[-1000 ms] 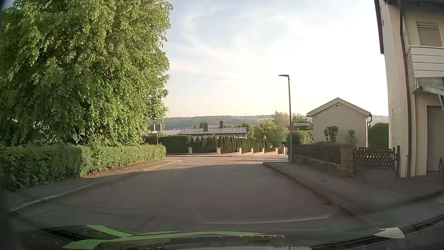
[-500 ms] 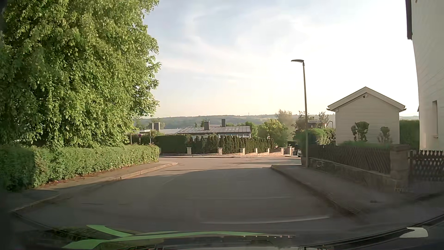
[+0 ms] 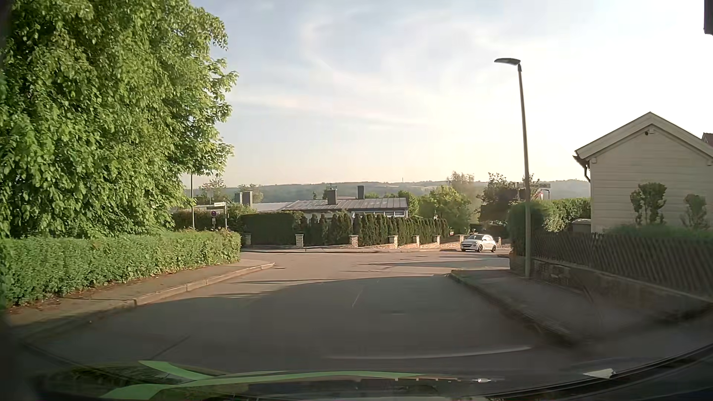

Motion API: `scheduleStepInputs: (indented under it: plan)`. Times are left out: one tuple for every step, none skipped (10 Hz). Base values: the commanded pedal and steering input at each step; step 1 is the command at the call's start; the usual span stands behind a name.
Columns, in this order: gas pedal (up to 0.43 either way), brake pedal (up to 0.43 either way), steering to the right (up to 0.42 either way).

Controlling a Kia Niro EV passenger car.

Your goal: Follow the waypoints while adhering to traffic rules and regulations

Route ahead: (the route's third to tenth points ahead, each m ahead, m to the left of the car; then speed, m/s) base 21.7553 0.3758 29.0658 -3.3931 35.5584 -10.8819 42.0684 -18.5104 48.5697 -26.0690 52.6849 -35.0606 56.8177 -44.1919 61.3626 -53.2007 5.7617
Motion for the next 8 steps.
scheduleStepInputs:
  plan:
    - [0.000,0.201,-0.005]
    - [0.000,0.201,-0.004]
    - [0.000,0.207,-0.003]
    - [0.000,0.213,-0.003]
    - [0.000,0.213,-0.003]
    - [0.000,0.220,-0.003]
    - [0.000,0.226,-0.003]
    - [0.000,0.226,-0.002]
